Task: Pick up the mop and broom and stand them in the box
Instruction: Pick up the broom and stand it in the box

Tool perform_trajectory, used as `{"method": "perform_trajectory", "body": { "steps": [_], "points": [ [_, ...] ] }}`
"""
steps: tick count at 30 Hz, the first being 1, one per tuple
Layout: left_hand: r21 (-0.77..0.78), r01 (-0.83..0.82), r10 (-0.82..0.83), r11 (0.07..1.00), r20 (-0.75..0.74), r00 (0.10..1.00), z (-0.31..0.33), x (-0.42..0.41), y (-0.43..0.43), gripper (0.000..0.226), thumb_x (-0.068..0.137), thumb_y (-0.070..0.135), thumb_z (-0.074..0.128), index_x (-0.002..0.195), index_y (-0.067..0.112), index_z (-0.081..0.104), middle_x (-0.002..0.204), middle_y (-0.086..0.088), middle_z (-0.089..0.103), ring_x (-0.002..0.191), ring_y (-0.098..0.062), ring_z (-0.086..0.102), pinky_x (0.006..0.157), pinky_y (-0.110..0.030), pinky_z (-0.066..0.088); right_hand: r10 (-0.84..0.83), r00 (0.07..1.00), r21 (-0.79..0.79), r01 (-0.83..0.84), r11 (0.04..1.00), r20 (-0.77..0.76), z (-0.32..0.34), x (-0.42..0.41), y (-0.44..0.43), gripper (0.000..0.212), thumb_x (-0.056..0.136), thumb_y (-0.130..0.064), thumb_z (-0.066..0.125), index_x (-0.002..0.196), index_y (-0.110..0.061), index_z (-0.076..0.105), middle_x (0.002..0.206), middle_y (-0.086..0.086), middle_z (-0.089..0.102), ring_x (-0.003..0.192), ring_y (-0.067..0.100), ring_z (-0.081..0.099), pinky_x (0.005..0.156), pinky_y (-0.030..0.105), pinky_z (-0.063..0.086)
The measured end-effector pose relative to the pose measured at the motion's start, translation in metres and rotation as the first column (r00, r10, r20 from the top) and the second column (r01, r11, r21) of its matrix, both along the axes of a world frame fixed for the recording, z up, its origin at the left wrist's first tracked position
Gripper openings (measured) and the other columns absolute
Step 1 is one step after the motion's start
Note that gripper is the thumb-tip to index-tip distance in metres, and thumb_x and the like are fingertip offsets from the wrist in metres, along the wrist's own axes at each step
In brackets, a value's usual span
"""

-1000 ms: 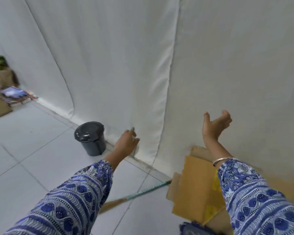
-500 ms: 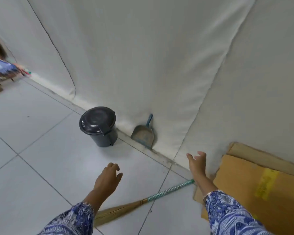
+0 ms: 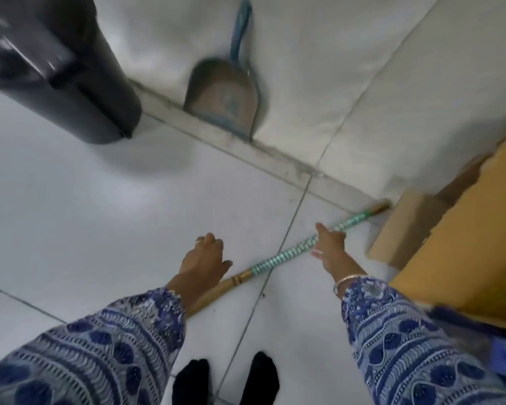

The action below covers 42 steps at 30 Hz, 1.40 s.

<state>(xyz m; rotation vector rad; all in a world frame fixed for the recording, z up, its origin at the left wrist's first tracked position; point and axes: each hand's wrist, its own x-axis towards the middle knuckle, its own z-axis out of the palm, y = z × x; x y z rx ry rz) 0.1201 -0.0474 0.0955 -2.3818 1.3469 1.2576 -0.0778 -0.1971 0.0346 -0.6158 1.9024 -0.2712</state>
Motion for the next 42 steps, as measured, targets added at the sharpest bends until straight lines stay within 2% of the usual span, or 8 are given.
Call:
{"method": "perform_trajectory", "body": {
  "steps": [5, 9, 12, 14, 19, 26, 35, 42],
  "points": [
    [0.069, 0.07, -0.066, 0.995, -0.072, 0.995, -0.117, -0.041, 0.003, 0.046, 0.089, 0.031, 0.054, 0.124, 0.003, 0.043, 0.132, -0.014, 0.041, 0.126, -0.03, 0.037, 0.097, -0.045, 0.042, -0.136, 0.986, 0.078, 0.144, 0.987, -0.096, -0.098, -0.018, 0.007, 0.066, 0.084, -0.027, 0.063, 0.135, -0.005, 0.026, 0.14, 0.02, 0.041, 0.117, 0.035, 0.053, 0.061, 0.036, 0.054],
    [0.065, 0.154, -0.149, 0.986, -0.076, 0.986, -0.169, -0.065, 0.011, 0.052, 0.086, 0.031, 0.06, 0.125, 0.005, 0.039, 0.129, -0.014, 0.045, 0.121, -0.031, 0.043, 0.094, -0.044, 0.045, -0.135, 0.982, 0.073, 0.145, 0.987, -0.131, -0.143, -0.021, 0.017, 0.064, 0.083, -0.024, 0.064, 0.132, -0.004, 0.028, 0.135, 0.02, 0.047, 0.11, 0.036, 0.058, 0.079, 0.04, 0.057],
    [0.024, 0.207, -0.207, 0.978, -0.007, 0.978, -0.187, -0.075, 0.02, 0.048, 0.085, 0.014, 0.061, 0.126, 0.005, 0.037, 0.127, -0.014, 0.045, 0.117, -0.03, 0.046, 0.09, -0.041, 0.048, -0.119, 0.985, -0.037, 0.115, 0.993, -0.121, -0.155, -0.017, 0.023, 0.055, 0.083, -0.017, 0.064, 0.128, 0.001, 0.036, 0.127, 0.021, 0.056, 0.098, 0.035, 0.064, 0.077, 0.041, 0.058],
    [-0.003, 0.156, -0.156, 0.988, 0.005, 0.988, -0.19, -0.074, 0.025, 0.041, 0.086, 0.001, 0.053, 0.124, 0.004, 0.04, 0.126, -0.015, 0.046, 0.117, -0.03, 0.046, 0.09, -0.04, 0.049, -0.126, 0.99, -0.06, 0.122, 0.991, -0.067, -0.149, -0.012, 0.025, 0.047, 0.083, -0.012, 0.062, 0.125, 0.003, 0.045, 0.123, 0.021, 0.06, 0.088, 0.031, 0.066, 0.071, 0.039, 0.059],
    [0.07, 0.081, -0.081, 0.994, -0.01, 0.997, -0.155, -0.057, 0.043, 0.028, 0.088, -0.003, 0.044, 0.116, 0.001, 0.048, 0.125, -0.016, 0.044, 0.118, -0.03, 0.043, 0.093, -0.038, 0.046, -0.13, 0.991, -0.029, 0.131, 0.991, 0.024, -0.099, 0.007, 0.04, 0.035, 0.083, -0.011, 0.063, 0.114, 0.005, 0.055, 0.11, 0.022, 0.067, 0.076, 0.026, 0.064, 0.074, 0.04, 0.059],
    [0.078, 0.079, -0.083, 0.994, 0.042, 0.996, -0.004, -0.011, 0.036, 0.023, 0.087, -0.001, 0.044, 0.109, 0.005, 0.051, 0.12, -0.012, 0.047, 0.114, -0.028, 0.046, 0.09, -0.038, 0.047, -0.143, 0.985, -0.042, 0.148, 0.988, 0.097, 0.06, 0.038, 0.046, 0.034, 0.082, -0.014, 0.062, 0.108, 0.008, 0.062, 0.105, 0.027, 0.069, 0.074, 0.031, 0.065, 0.069, 0.042, 0.058],
    [-0.245, 0.114, -0.091, 0.963, 0.104, 0.99, 0.278, 0.008, -0.06, 0.022, 0.084, 0.003, 0.055, 0.106, -0.001, 0.054, 0.117, -0.018, 0.051, 0.109, -0.035, 0.05, 0.085, -0.042, 0.047, -0.077, 0.977, -0.362, 0.146, 0.921, 0.198, 0.381, 0.048, -0.039, 0.028, 0.08, -0.011, 0.061, 0.102, 0.006, 0.063, 0.102, 0.024, 0.069, 0.074, 0.03, 0.065, 0.068, 0.042, 0.058],
    [-0.494, 0.161, -0.148, 0.855, 0.066, 0.987, 0.462, -0.04, -0.091, 0.026, 0.078, 0.01, 0.067, 0.099, 0.0, 0.057, 0.11, -0.017, 0.058, 0.1, -0.034, 0.056, 0.083, -0.041, 0.047, -0.021, 0.983, -0.595, 0.126, 0.794, 0.18, 0.606, -0.014, -0.043, 0.011, 0.079, -0.009, 0.059, 0.089, -0.003, 0.059, 0.089, 0.016, 0.064, 0.059, 0.02, 0.061, 0.05, 0.028, 0.057]
  ]
}}
